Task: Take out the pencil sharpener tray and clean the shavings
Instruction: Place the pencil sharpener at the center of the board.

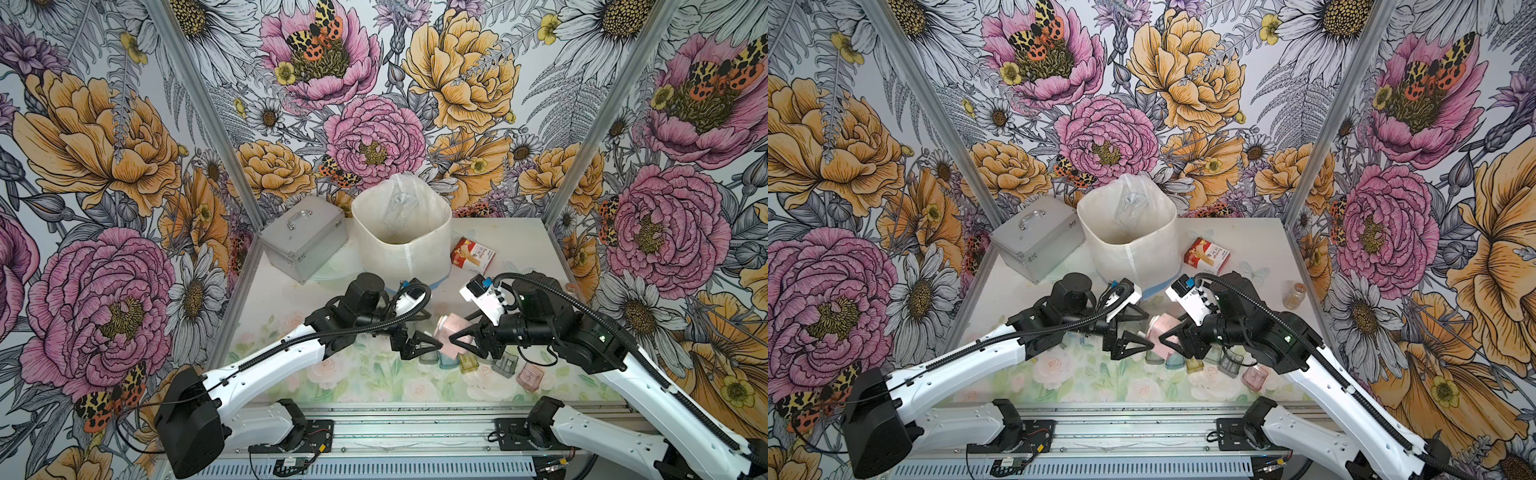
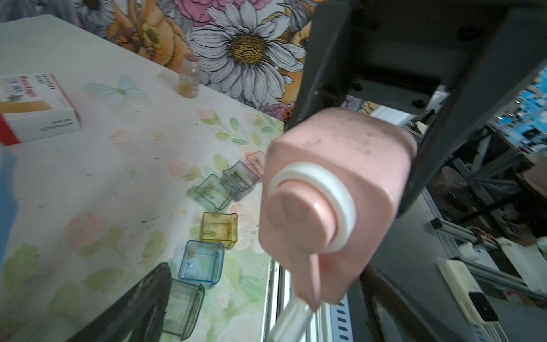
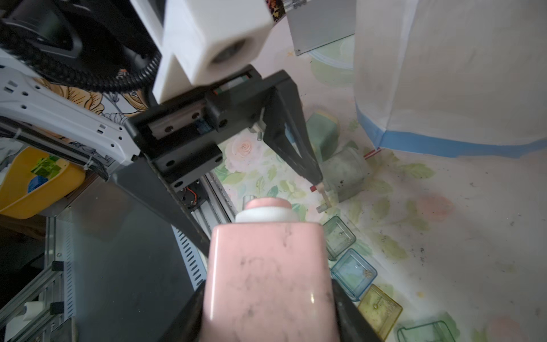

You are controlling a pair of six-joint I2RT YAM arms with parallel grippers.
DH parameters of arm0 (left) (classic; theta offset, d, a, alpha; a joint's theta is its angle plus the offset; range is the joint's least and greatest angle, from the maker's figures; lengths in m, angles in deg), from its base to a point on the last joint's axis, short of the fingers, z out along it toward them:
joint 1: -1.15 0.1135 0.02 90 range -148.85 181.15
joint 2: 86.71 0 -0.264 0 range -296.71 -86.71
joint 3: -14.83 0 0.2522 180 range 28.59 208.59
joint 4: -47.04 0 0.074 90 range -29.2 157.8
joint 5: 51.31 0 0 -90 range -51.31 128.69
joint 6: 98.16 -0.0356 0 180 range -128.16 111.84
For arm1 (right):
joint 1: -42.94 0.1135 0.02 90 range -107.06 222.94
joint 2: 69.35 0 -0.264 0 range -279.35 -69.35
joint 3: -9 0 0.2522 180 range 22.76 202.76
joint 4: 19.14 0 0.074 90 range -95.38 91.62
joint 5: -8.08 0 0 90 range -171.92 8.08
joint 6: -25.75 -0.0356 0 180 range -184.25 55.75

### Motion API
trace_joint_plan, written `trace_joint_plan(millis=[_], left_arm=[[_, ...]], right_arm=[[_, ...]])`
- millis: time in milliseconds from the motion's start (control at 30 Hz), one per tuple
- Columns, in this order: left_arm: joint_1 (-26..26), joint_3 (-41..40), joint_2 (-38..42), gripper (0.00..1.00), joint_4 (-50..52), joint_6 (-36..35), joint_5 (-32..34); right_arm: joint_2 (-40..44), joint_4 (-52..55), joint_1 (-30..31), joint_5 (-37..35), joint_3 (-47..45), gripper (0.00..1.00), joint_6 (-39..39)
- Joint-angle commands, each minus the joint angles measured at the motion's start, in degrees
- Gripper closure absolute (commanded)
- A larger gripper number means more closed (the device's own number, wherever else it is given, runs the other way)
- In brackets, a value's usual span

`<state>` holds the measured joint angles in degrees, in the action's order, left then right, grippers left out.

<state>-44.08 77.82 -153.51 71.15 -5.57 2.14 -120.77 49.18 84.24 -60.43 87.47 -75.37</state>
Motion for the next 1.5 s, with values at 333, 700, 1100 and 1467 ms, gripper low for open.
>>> trace_joint_plan(millis=[333,700,1100,1467], left_arm=[[11.0,-7.7,21.2,0.01,9.7,9.2,26.0],[15.5,-10.6,38.2,0.01,18.6,15.9,54.1],[27.2,-8.4,38.2,0.01,24.2,19.0,56.7],[31.9,-7.1,33.5,0.01,23.2,15.9,55.1]], right_arm=[[-4.8,-26.0,0.2,-25.6,-15.0,0.65,-7.4],[-10.8,-48.8,0.6,-34.5,-27.5,0.66,-12.4],[-23.2,-54.3,3.8,-47.2,-29.4,0.66,-19.8],[-27.1,-51.8,5.6,-47.9,-27.1,0.5,-22.5]])
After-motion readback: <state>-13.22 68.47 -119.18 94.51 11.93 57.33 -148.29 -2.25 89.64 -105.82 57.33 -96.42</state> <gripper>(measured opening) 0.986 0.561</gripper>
